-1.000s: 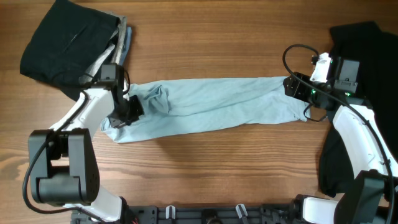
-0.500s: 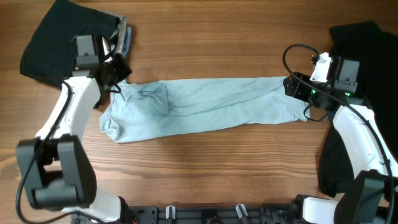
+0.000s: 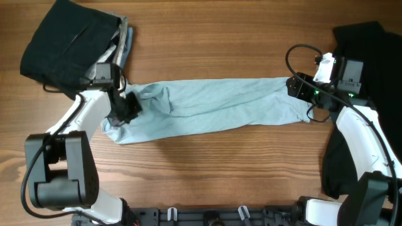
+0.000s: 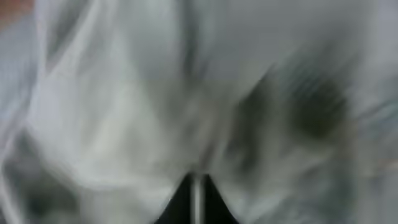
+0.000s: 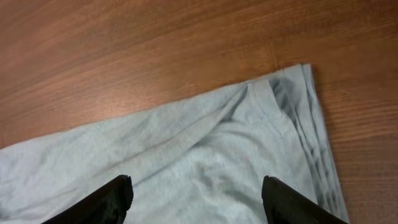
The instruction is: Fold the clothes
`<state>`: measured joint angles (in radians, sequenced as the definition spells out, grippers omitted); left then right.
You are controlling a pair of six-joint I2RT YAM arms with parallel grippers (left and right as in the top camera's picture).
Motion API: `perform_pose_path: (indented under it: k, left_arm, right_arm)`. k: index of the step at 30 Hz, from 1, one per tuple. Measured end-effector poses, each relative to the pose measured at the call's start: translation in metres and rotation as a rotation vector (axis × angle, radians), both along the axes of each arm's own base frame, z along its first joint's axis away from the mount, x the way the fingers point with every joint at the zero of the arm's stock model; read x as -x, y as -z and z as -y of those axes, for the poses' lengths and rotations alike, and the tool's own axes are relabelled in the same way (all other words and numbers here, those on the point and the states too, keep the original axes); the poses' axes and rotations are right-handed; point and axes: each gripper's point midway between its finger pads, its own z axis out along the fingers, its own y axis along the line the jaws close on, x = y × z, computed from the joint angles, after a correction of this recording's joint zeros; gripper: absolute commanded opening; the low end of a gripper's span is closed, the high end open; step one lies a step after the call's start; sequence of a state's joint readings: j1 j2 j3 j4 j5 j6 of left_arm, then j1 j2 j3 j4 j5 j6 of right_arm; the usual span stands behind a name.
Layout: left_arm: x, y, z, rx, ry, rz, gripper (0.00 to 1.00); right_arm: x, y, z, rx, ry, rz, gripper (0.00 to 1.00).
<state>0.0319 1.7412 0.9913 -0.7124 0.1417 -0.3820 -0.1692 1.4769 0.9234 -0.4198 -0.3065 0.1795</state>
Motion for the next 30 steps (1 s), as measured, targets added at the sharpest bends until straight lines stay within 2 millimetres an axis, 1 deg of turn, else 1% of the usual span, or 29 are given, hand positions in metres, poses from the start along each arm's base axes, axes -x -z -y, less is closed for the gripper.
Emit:
perform_pose_path:
  k: [1,2,3,4,6,9,11,14,15,18,20,21,22,23,24,26,27,28,29,30]
  left_arm:
    - [0.010,0.001,-0.001,-0.004,-0.006,-0.043,0.29]
    - [0.021,0.003,-0.004,-0.019,-0.006,-0.083,0.16]
    - [0.028,0.003,-0.010,-0.041,-0.019,-0.115,0.06]
    - [0.031,0.004,-0.017,-0.062,-0.037,-0.127,0.04]
    - [0.030,0.005,-0.037,-0.107,-0.089,-0.120,0.04]
    - [0.030,0.011,-0.061,-0.145,-0.157,-0.102,0.04]
    - [0.030,0.012,-0.070,-0.141,-0.197,-0.092,0.04]
    - [0.031,0.013,-0.084,-0.138,-0.252,-0.082,0.05]
    - [0.032,0.013,-0.088,-0.137,-0.266,-0.082,0.07]
    - [0.034,0.013,-0.096,-0.135,-0.301,-0.084,0.25]
    - [0.035,0.012,-0.098,-0.137,-0.308,-0.084,0.32]
    - [0.034,0.012,-0.098,-0.137,-0.311,-0.082,0.34]
    - [0.033,0.012,-0.098,-0.138,-0.309,-0.078,0.33]
    - [0.033,0.012,-0.099,-0.138,-0.310,-0.075,0.27]
    - [0.033,0.012,-0.099,-0.138,-0.312,-0.074,0.22]
    - [0.034,0.012,-0.104,-0.137,-0.327,-0.073,0.09]
    - [0.035,0.012,-0.109,-0.133,-0.349,-0.073,0.08]
    - [0.038,0.012,-0.117,-0.129,-0.376,-0.074,0.09]
    - [0.042,0.012,-0.128,-0.125,-0.419,-0.075,0.17]
    - [0.044,0.012,-0.136,-0.119,-0.449,-0.072,0.32]
  right_arm:
    - [0.001,0.000,0.000,-0.001,0.000,-0.003,0.72]
    - [0.001,0.000,0.000,-0.001,0.000,-0.003,0.72]
    - [0.000,0.000,0.000,0.000,0.000,-0.002,0.72]
    - [0.001,0.000,0.000,0.000,0.000,-0.003,0.72]
    - [0.000,0.000,0.000,0.000,0.000,-0.002,0.72]
    - [0.003,0.002,0.000,-0.002,0.000,-0.014,0.73]
    - [0.006,0.004,0.000,0.000,0.004,-0.030,0.76]
    - [0.010,0.008,0.004,0.017,0.022,-0.057,0.77]
    - [0.014,0.011,0.007,0.024,0.042,-0.077,0.77]
    - [0.025,0.026,0.022,0.038,0.129,-0.163,0.80]
    - [0.028,0.040,0.037,0.031,0.157,-0.200,0.81]
    - [0.029,0.052,0.045,-0.006,0.147,-0.217,0.79]
    - [0.029,0.059,0.049,-0.030,0.142,-0.228,0.78]
    - [0.030,0.065,0.049,-0.057,0.121,-0.234,0.73]
    - [0.027,0.070,0.044,-0.087,0.075,-0.225,0.70]
    - [0.025,0.072,0.033,-0.123,0.001,-0.205,0.69]
    - [0.021,0.069,0.029,-0.135,-0.024,-0.180,0.69]
    - [0.018,0.066,0.026,-0.146,-0.044,-0.156,0.72]
    - [0.015,0.064,0.024,-0.157,-0.057,-0.137,0.78]
    - [0.014,0.063,0.023,-0.159,-0.062,-0.131,0.83]
